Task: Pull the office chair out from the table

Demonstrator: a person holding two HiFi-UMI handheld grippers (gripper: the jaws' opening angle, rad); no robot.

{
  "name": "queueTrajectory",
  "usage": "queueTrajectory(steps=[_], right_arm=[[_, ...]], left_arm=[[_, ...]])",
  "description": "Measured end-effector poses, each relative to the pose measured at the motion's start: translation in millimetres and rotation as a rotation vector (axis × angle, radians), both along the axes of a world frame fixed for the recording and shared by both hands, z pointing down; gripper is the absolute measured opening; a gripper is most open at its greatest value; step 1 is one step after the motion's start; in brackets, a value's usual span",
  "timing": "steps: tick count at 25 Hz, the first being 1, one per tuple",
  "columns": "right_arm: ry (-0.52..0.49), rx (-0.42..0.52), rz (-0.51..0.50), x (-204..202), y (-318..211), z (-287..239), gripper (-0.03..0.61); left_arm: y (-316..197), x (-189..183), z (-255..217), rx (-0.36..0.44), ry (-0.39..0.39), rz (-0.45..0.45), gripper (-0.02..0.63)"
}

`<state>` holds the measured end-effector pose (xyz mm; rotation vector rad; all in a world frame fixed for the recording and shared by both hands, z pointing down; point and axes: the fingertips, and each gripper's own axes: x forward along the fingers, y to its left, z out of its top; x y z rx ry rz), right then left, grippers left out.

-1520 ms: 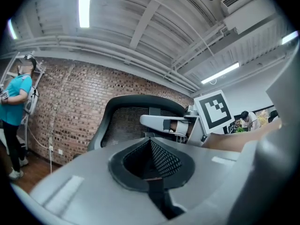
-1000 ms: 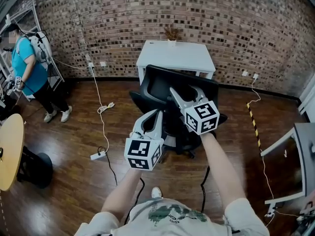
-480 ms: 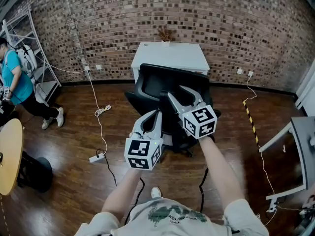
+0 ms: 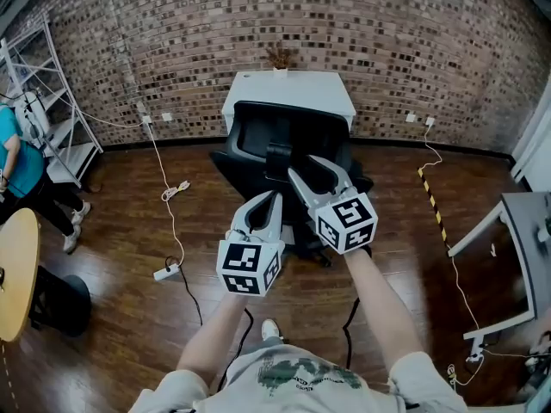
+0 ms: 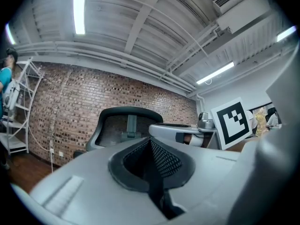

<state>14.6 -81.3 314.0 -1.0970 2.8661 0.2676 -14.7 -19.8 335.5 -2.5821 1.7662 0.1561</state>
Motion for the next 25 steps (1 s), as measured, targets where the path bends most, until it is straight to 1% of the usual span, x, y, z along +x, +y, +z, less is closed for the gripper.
queueTrajectory(steps=[5,8,11,15,19,22,25], right_arm=[[-0.011,0.025,-0.003,10,42,-4,0.144],[-0.025,0.049,-0.005,15,70,-9,0.124],[-0.03,0.075,-0.003,24,96,-12,0.086],[-0.054,0.095,0.003,37,130,-12,0.067],[-0.057,0.1,0.012,45,167,-6,0.003],[-0.06,0.093,0.027,53,190,3,0.0],[-0.065,0.055,0.042,62,207,17,0.0]], left_arm=[[24,10,1,0.003,-0.004,-0.001,0.015],[39,16,0,0.006,-0.01,0.003,0.015],[54,26,-2,0.01,-0.011,0.01,0.015],[77,37,1,0.014,-0.016,0.015,0.015],[100,44,5,0.013,-0.027,0.025,0.015],[113,55,12,0.009,-0.045,0.039,0.015],[129,65,17,0.011,-0.058,0.047,0.015]])
